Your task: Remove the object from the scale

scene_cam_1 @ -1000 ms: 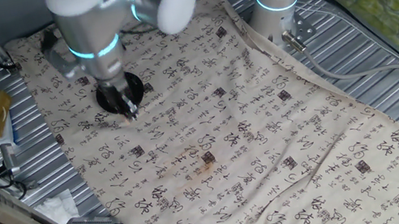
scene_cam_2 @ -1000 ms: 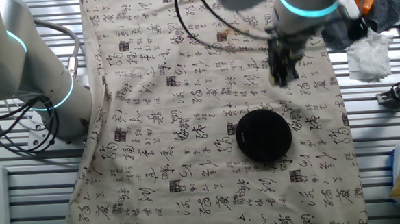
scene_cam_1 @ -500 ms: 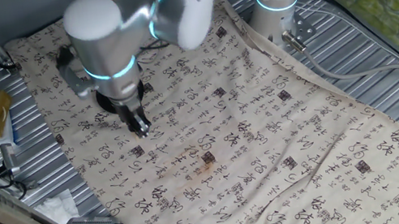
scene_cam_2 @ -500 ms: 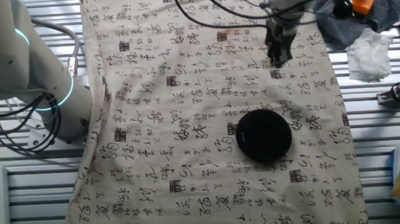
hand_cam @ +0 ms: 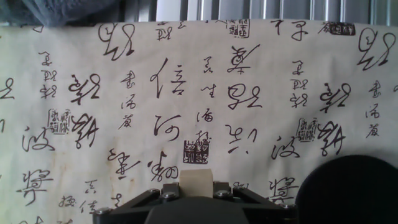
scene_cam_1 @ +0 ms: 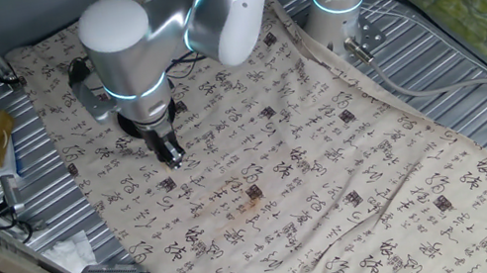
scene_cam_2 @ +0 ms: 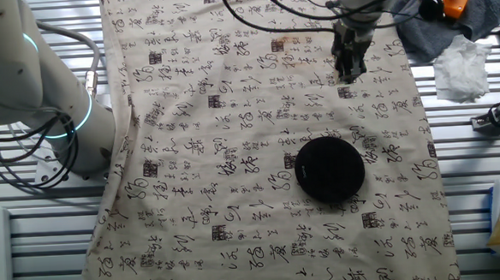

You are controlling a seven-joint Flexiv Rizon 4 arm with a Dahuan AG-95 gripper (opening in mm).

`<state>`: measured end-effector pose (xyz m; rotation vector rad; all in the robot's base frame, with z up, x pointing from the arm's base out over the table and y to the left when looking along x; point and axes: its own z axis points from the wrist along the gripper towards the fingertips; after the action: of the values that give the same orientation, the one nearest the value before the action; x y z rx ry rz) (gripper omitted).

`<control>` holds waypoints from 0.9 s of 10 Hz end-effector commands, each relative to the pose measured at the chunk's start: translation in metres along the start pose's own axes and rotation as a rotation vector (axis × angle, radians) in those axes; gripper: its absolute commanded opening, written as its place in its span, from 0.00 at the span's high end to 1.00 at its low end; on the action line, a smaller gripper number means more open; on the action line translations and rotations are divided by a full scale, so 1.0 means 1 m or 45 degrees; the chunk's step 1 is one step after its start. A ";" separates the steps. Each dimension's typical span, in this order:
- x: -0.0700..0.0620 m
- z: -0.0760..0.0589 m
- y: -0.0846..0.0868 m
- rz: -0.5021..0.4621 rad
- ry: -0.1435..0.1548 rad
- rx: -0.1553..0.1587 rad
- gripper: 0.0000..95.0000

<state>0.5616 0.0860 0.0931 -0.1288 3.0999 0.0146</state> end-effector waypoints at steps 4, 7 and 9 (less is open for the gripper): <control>0.000 0.000 0.000 -0.181 -0.013 0.046 1.00; 0.000 0.000 0.000 -0.305 0.001 0.042 1.00; 0.000 0.000 0.000 -0.354 0.007 0.041 1.00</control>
<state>0.5622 0.0856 0.0927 -0.5368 3.0564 -0.0452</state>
